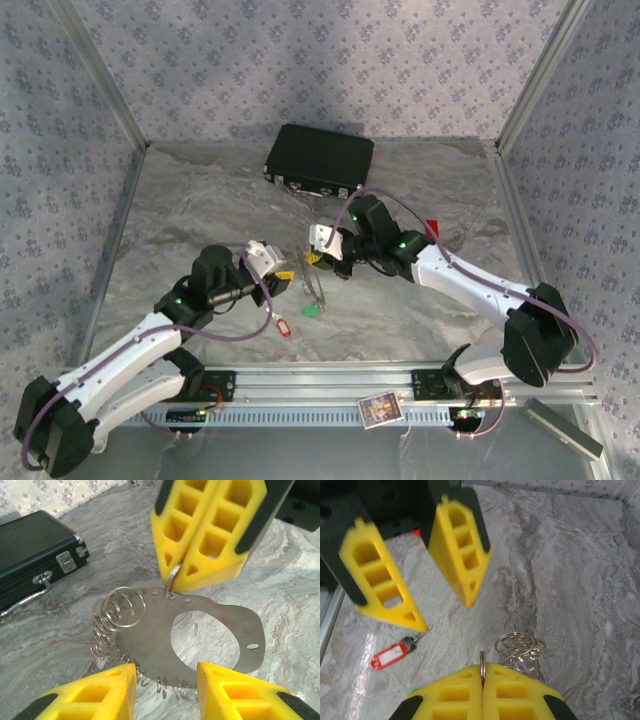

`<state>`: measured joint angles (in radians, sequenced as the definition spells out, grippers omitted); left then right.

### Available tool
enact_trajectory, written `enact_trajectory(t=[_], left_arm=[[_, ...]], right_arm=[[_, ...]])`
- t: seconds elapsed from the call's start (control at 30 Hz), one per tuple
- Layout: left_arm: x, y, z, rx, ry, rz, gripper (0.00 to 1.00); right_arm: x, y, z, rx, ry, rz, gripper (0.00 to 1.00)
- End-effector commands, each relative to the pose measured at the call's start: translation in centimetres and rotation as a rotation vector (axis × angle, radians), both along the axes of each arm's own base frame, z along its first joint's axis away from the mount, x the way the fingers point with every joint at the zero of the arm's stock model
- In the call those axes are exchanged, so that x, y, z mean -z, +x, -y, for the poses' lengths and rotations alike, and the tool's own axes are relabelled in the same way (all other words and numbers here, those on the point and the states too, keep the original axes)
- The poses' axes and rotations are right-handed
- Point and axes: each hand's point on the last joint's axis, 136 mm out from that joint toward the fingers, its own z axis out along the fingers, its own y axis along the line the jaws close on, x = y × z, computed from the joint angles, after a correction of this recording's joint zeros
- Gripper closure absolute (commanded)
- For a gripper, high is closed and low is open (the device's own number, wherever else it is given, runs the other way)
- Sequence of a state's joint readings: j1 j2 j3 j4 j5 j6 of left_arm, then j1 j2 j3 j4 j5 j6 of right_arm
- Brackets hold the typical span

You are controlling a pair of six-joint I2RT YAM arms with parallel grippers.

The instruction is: Put the keys on the keyring

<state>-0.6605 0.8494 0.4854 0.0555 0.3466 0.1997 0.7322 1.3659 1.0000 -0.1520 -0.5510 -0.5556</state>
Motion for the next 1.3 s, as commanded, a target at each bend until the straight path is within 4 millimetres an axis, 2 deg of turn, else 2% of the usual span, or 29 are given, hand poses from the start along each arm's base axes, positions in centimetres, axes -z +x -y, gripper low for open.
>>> enact_trajectory(t=[0.0,0.1,0.2,0.43,0.73,0.9,0.97,1.17,1.27], left_arm=[[-3.4,0.2,1.4,0.075,-0.048,0.13,0.65],[-3.6,0.3,1.9,0.098,-0.056,0.138,0.64],[-3.8,0.1,2.4,0.127,-0.06,0.151,0.62],[-4.7,-0.4,3.2,0.197,-0.072,0.191,0.63],[-4.1,-1.5,4.2,0.291,-0.058,0.174,0.7],[-3.9,-1.5,4.4,0.303,-0.049,0.169,0.78],[-4.0,-1.5,4.4,0.305,-0.047,0.171,0.85],[-4.3,-1.5,4.5,0.309,-0.052,0.179,0.88],[-4.3,-1.6,4.6,0.316,-0.054,0.179,0.95]], right_arm=[[-2.9,0.4,0.2,0.084,0.093,-0.053,1.0],[-3.4,0.1,0.4,0.105,0.137,-0.044,1.0],[-3.5,0.0,0.6,0.152,0.187,0.047,1.0],[-2.8,-2.3,0.5,0.02,0.157,0.105,1.0],[-2.3,-3.1,0.3,-0.06,0.101,0.125,1.0],[-2.3,-3.4,0.0,-0.076,0.099,0.122,1.0],[-2.3,-3.5,-0.1,-0.088,0.095,0.118,1.0],[-2.1,-3.6,-0.3,-0.095,0.076,0.109,1.0],[-1.9,-3.6,-0.5,-0.1,0.071,0.104,1.0]])
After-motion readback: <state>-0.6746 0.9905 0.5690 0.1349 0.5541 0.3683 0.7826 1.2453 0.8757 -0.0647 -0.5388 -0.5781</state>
